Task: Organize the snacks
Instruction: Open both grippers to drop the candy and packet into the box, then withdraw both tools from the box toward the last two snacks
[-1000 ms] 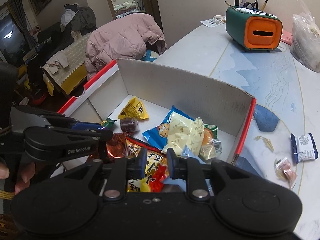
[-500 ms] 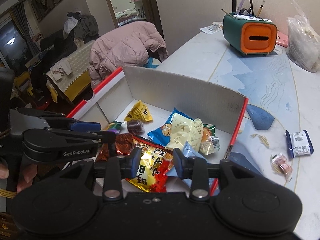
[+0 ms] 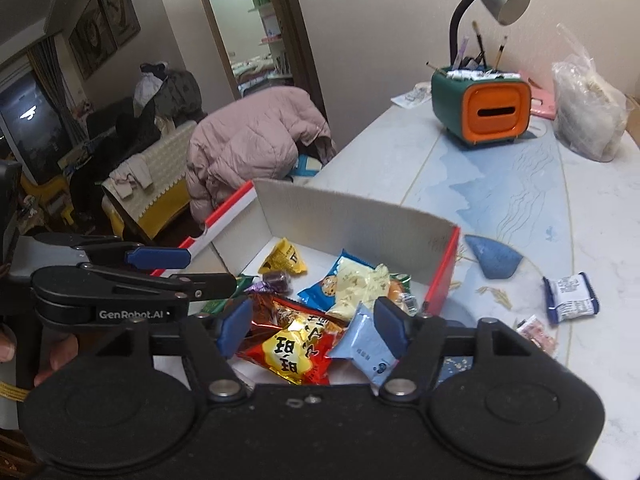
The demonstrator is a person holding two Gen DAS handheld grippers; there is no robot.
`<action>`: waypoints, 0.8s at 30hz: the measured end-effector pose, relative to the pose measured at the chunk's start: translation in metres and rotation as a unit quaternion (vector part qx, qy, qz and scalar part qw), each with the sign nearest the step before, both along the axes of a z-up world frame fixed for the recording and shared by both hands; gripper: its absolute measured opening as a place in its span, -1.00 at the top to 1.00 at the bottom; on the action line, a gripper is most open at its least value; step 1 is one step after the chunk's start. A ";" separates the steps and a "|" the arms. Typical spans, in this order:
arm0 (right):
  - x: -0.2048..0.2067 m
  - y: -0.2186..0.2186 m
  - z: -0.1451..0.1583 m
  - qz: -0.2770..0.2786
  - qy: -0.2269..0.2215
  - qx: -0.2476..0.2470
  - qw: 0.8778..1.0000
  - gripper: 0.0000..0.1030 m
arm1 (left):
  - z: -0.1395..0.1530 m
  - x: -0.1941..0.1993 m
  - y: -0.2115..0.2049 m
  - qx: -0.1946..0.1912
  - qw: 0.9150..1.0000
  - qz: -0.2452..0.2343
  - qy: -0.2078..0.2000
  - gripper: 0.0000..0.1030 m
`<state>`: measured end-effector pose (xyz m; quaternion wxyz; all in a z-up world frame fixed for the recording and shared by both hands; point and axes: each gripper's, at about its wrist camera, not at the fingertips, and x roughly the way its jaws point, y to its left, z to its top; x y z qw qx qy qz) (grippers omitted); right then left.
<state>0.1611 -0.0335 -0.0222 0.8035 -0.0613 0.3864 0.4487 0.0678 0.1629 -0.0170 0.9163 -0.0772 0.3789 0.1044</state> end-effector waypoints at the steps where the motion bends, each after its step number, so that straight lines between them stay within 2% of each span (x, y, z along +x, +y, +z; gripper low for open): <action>1: 0.000 -0.004 0.002 -0.002 -0.002 0.004 1.000 -0.44 | 0.003 0.000 -0.004 0.000 1.000 -0.003 -0.004 -0.20; 4: -0.002 -0.019 0.009 -0.006 -0.011 0.014 1.000 -0.55 | 0.008 -0.001 -0.015 0.003 1.000 -0.012 -0.014 -0.34; 6: -0.003 -0.029 0.014 -0.007 -0.020 0.020 1.000 -0.57 | 0.011 -0.001 -0.024 0.007 1.000 -0.017 -0.021 -0.37; 8: -0.004 -0.040 0.017 -0.004 -0.030 0.027 0.999 -0.59 | 0.013 0.001 -0.032 0.008 0.999 -0.024 -0.024 -0.37; 11: -0.003 -0.057 0.021 -0.013 -0.040 0.031 0.999 -0.77 | 0.014 0.005 -0.044 0.004 0.999 -0.032 -0.026 -0.37; 14: -0.001 -0.074 0.022 -0.022 -0.043 0.036 0.998 -0.78 | 0.013 0.009 -0.056 -0.001 0.999 -0.040 -0.028 -0.38; 17: 0.002 -0.090 0.023 -0.036 -0.050 0.034 0.998 -0.94 | 0.012 0.012 -0.070 -0.008 0.998 -0.051 -0.028 -0.38; 24: 0.017 -0.128 0.020 -0.061 -0.055 0.025 0.996 -0.96 | 0.008 0.029 -0.106 -0.026 0.997 -0.072 -0.024 -0.58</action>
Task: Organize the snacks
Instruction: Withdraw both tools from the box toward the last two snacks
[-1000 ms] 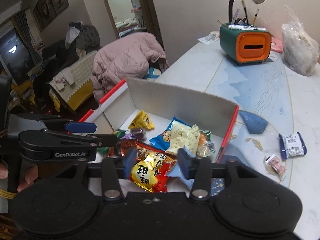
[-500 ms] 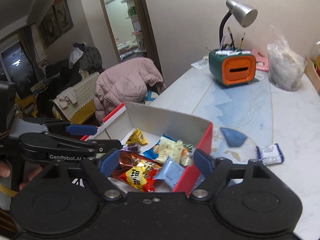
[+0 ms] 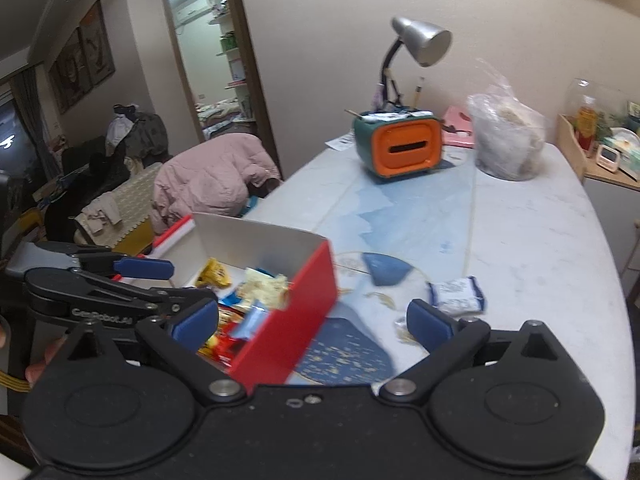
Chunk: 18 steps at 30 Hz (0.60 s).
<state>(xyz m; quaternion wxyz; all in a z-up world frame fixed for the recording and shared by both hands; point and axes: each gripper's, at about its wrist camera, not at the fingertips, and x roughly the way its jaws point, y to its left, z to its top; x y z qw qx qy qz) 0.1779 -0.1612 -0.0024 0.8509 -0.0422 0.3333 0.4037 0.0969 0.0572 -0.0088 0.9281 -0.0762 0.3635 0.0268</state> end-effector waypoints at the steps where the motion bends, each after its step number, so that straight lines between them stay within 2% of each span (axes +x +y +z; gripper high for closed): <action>1: 0.003 -0.006 0.000 -0.003 0.001 -0.001 1.000 -0.96 | -0.001 0.002 -0.005 -0.004 1.000 -0.002 0.002 -0.61; 6: 0.022 -0.038 -0.006 -0.021 0.006 -0.010 1.000 -0.97 | -0.008 0.019 -0.033 -0.014 1.000 -0.002 0.011 -0.71; 12: 0.050 -0.072 -0.014 -0.032 0.020 -0.018 0.999 -0.97 | -0.019 0.047 -0.059 -0.032 0.998 0.037 0.030 -0.75; 18: 0.082 -0.096 -0.024 -0.035 0.029 -0.032 0.998 -0.97 | -0.032 0.078 -0.083 -0.028 0.996 0.078 0.045 -0.75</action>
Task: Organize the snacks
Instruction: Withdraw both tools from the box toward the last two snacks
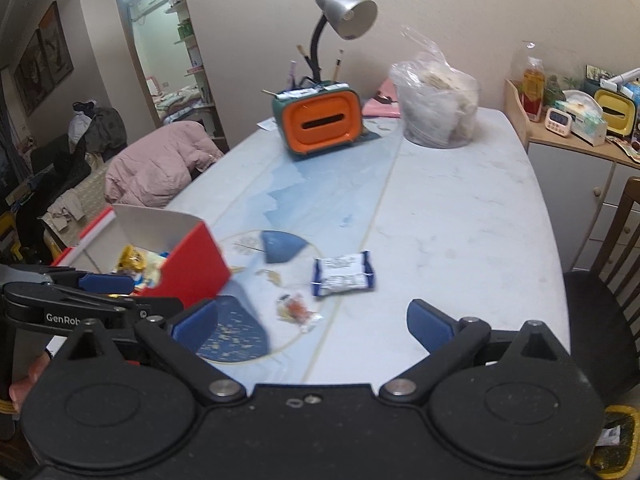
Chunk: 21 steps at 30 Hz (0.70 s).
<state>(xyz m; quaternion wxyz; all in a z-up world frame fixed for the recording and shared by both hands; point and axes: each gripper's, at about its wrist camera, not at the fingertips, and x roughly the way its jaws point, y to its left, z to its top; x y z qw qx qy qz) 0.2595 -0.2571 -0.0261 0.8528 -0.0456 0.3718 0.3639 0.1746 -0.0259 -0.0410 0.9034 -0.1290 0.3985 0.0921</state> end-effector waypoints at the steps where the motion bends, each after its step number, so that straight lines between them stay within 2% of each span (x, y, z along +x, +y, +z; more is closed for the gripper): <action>1: 0.006 -0.002 -0.002 0.000 0.002 -0.003 1.000 -0.96 | -0.002 0.004 -0.003 0.004 1.000 0.005 0.002 -0.75; 8: 0.051 -0.008 -0.020 0.003 0.021 -0.014 1.000 -0.96 | -0.024 0.037 -0.022 0.020 0.999 0.034 0.028 -0.75; 16: 0.098 0.011 -0.046 0.017 0.054 -0.034 0.998 -0.96 | -0.055 0.076 -0.019 -0.002 0.994 0.074 0.083 -0.75; 21: 0.123 0.035 -0.066 0.029 0.074 -0.055 0.995 -0.95 | -0.068 0.095 -0.013 -0.018 0.990 0.098 0.102 -0.75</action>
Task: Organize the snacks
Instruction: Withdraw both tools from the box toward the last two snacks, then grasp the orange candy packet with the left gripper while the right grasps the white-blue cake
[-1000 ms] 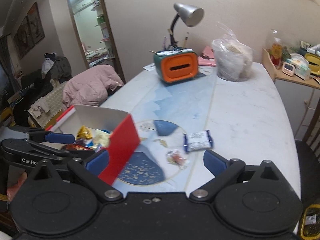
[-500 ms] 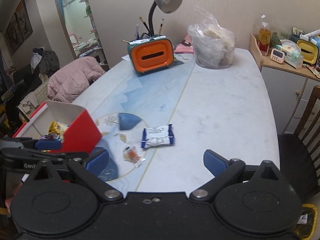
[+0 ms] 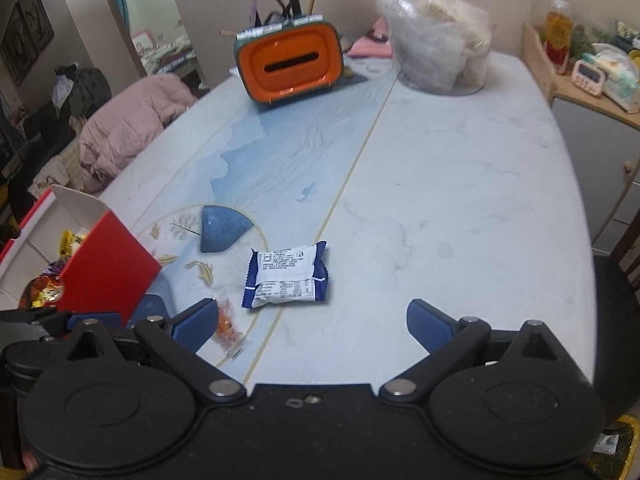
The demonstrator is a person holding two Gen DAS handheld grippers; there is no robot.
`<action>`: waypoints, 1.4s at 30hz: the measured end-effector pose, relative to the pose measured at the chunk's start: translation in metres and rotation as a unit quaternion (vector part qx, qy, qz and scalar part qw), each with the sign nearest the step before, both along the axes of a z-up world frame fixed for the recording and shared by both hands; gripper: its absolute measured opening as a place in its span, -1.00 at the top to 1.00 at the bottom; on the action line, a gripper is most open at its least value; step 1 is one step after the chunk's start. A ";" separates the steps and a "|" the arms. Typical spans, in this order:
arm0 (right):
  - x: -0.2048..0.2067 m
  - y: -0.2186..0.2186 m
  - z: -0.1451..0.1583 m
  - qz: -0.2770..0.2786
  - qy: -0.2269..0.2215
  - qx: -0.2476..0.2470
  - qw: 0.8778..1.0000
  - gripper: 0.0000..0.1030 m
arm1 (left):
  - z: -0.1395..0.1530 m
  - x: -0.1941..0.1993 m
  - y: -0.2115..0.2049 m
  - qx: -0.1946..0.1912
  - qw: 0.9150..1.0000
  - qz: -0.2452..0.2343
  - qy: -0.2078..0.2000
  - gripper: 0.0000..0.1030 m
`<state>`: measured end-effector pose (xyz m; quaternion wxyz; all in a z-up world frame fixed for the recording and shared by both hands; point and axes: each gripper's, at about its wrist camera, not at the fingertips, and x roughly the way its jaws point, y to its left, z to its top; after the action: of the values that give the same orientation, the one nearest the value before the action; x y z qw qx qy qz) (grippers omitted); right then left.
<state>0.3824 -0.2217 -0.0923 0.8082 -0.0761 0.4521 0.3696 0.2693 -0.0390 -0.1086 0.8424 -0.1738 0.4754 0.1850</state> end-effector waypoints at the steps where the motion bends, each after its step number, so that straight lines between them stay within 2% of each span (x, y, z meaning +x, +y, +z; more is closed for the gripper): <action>1: 0.005 0.005 -0.004 0.002 0.002 -0.006 1.000 -0.95 | -0.002 0.004 0.001 -0.003 1.000 0.004 0.003 -0.75; 12: 0.045 0.059 -0.039 0.015 0.039 -0.045 0.998 -0.93 | -0.020 0.032 0.007 -0.011 0.999 0.030 0.025 -0.74; 20: 0.047 0.094 -0.058 0.044 0.038 -0.079 0.995 -0.86 | -0.029 0.043 0.007 -0.022 0.998 0.042 0.035 -0.39; 22: 0.046 0.100 -0.060 0.051 0.035 -0.086 0.994 -0.84 | -0.032 0.045 0.007 -0.025 0.998 0.045 0.039 -0.23; 26: 0.040 0.110 -0.064 0.065 0.028 -0.098 0.993 -0.81 | -0.036 0.048 0.007 -0.033 0.998 0.044 0.043 -0.12; 29: 0.037 0.116 -0.069 0.072 0.020 -0.115 0.991 -0.61 | -0.037 0.049 0.007 -0.031 0.998 0.046 0.042 -0.10; 32: 0.036 0.117 -0.074 0.070 0.022 -0.125 0.989 -0.59 | -0.037 0.050 0.007 -0.027 0.998 0.046 0.041 0.03; 37: 0.033 0.117 -0.075 0.069 0.014 -0.129 0.989 -0.56 | -0.037 0.049 0.007 -0.020 0.998 0.045 0.041 0.37; 42: 0.031 0.114 -0.073 0.063 0.007 -0.126 0.990 -0.41 | -0.037 0.046 0.012 -0.024 0.998 0.042 0.040 0.52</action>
<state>0.4129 -0.1075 -0.1656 0.7640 -0.2029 0.4948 0.3610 0.3152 -0.0268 -0.1459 0.8098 -0.2068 0.5050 0.2155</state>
